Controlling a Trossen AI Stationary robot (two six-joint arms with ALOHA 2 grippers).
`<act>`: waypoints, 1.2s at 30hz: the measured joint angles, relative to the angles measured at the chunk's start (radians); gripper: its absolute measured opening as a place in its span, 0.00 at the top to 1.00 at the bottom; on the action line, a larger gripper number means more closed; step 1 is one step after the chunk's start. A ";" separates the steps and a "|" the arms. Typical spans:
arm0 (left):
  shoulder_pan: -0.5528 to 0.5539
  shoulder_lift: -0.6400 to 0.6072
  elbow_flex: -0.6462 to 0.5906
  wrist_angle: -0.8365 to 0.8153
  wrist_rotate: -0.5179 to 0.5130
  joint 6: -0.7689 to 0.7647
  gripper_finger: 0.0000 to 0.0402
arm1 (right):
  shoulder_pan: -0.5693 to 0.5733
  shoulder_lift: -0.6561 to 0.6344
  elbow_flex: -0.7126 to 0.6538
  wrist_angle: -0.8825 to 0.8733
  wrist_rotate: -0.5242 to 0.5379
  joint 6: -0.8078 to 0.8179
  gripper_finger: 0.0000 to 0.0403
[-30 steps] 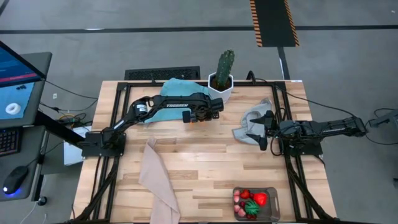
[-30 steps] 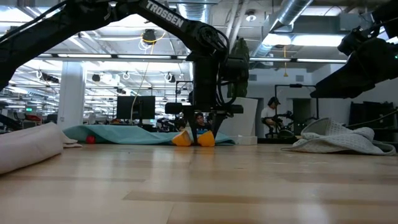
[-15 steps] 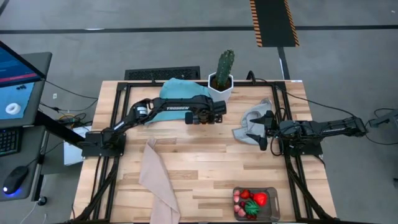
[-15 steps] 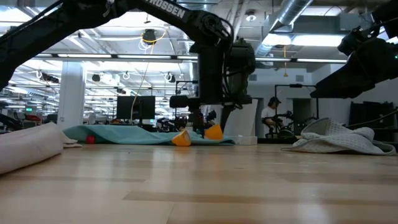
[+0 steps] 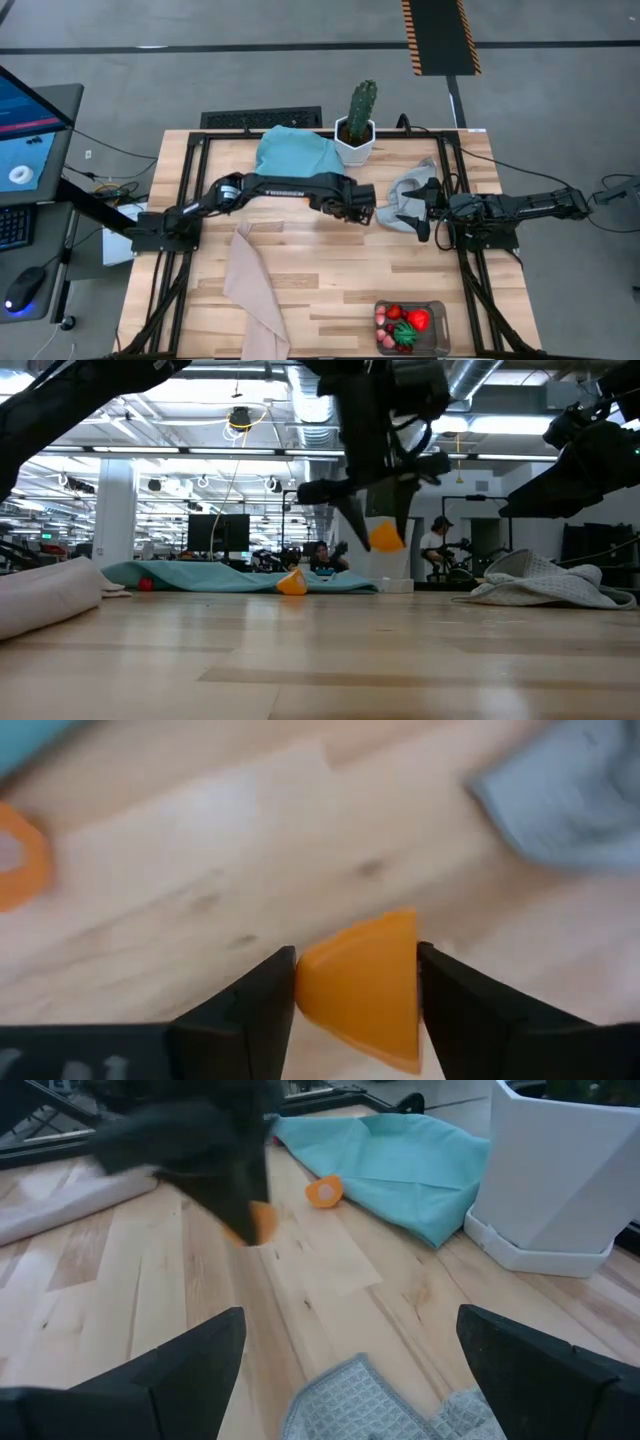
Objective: Pick and placing Produce into tupperware
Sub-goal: Put the croissant into the black bin
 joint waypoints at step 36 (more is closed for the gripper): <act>-0.384 0.005 0.022 0.660 0.296 0.303 0.58 | 0.000 0.000 0.000 0.000 0.000 0.000 0.04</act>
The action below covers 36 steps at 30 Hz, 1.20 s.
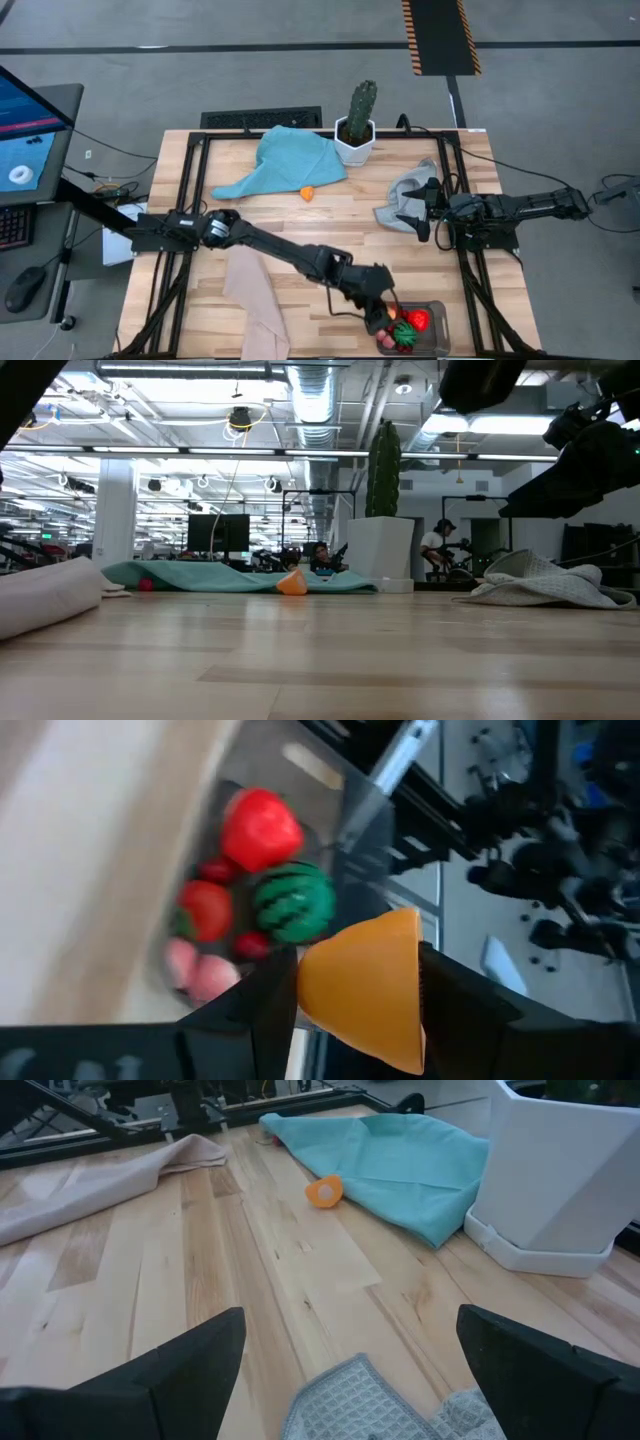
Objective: Pick and placing Produce into tupperware
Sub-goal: Put the croissant into the black bin
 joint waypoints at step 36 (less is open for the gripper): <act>0.032 0.072 0.111 -0.243 -0.348 -0.188 0.26 | 0.000 0.000 0.001 -0.001 0.000 0.000 0.04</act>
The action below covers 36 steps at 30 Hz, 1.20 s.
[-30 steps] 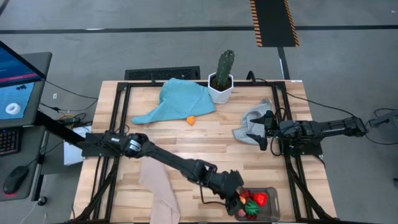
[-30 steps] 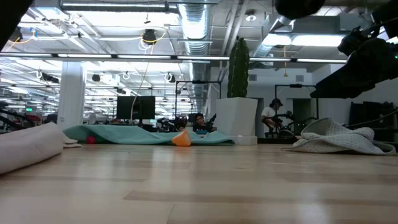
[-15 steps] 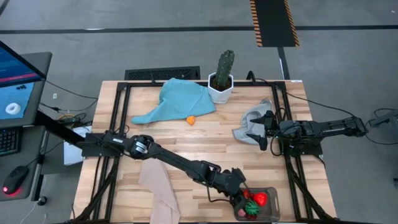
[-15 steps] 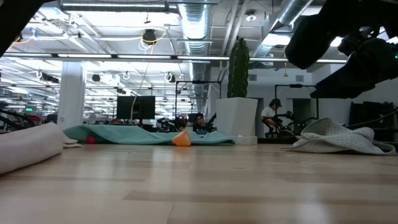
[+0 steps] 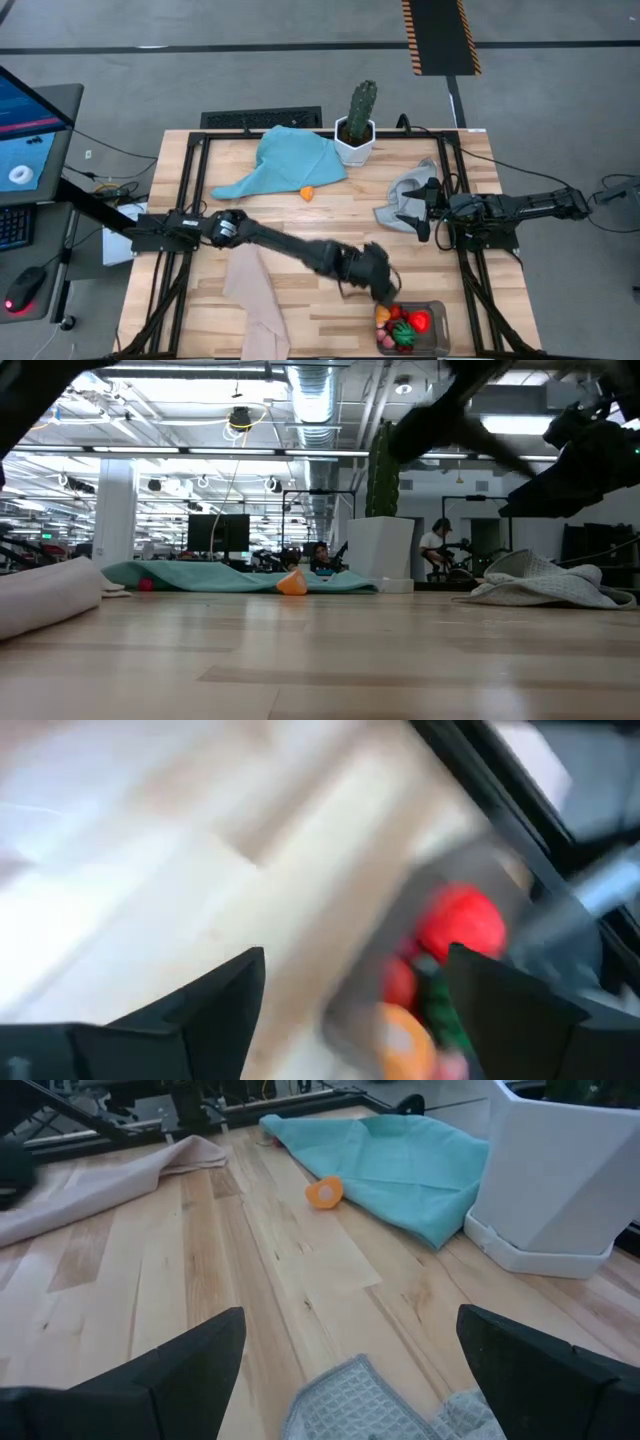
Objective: Pick and placing Produce into tupperware
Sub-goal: Put the croissant into the black bin
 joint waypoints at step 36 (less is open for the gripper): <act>0.442 -0.065 -0.005 -0.592 0.147 0.194 0.26 | 0.000 0.000 -0.001 0.000 0.000 0.000 0.04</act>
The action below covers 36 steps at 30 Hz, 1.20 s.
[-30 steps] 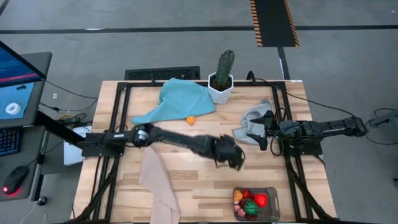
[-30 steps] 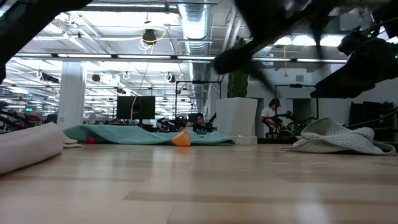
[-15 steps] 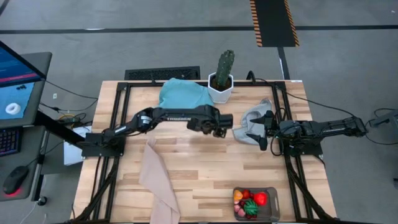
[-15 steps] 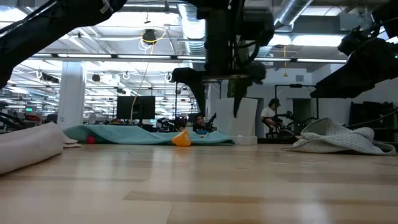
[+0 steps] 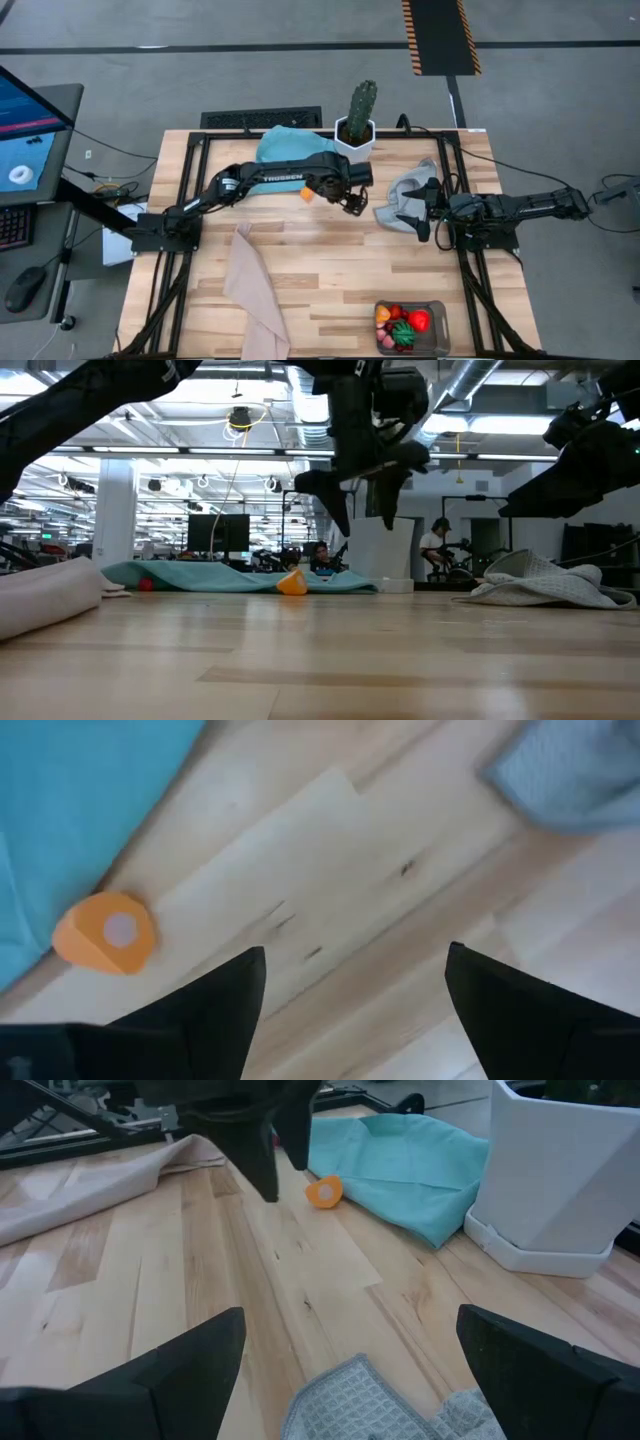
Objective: Pick and placing Produce into tupperware
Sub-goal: Put the croissant into the black bin
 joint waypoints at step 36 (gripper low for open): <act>0.042 -0.237 -0.043 0.673 0.258 0.656 0.40 | 0.000 0.000 -0.001 -0.003 0.000 0.000 0.04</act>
